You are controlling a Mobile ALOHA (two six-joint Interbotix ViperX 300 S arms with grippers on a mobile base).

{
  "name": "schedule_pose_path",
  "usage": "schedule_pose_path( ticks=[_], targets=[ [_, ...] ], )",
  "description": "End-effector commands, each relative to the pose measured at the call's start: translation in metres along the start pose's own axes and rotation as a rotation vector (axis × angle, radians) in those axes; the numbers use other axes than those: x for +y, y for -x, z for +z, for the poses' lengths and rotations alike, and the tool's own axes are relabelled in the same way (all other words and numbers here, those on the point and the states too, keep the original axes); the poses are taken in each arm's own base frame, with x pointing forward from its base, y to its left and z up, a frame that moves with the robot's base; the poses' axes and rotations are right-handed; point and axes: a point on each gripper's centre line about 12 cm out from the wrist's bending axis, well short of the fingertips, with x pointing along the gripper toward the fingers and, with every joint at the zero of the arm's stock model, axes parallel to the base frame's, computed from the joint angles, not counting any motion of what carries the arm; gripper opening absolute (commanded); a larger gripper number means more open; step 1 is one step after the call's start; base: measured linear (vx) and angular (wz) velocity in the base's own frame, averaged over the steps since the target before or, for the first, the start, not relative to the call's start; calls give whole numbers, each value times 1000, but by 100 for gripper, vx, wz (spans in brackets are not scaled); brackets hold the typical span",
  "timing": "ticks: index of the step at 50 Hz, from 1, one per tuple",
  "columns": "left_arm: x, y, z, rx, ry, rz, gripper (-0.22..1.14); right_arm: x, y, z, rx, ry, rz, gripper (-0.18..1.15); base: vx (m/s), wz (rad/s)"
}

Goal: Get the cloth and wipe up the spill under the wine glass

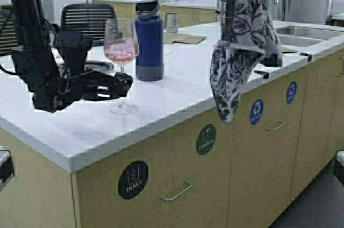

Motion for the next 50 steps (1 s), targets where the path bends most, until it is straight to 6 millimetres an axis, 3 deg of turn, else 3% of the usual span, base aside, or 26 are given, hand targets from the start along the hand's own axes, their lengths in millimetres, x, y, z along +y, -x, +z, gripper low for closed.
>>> schedule_pose_path(
  ticks=[1, 24, 40, 45, 50],
  targets=[
    [2, -11, 7, -41, -4, 2, 100, -1, -4, 14, -49, 0, -1, 6, 8, -3],
    [7, -19, 0, -49, 1, 32, 100, -1, -4, 16, -52, 1, -3, 6, 8, -3],
    [6, -9, -3, -22, 11, 39, 99, -1, -3, 13, -45, 3, -2, 6, 9, -1],
    [4, -1, -3, -10, 16, 39, 91, 0, -2, 9, -35, 1, -1, 6, 9, 0],
    [2, 7, -4, -15, 21, 33, 74, 0, -1, 9, -34, -2, -1, 6, 8, 0]
  ],
)
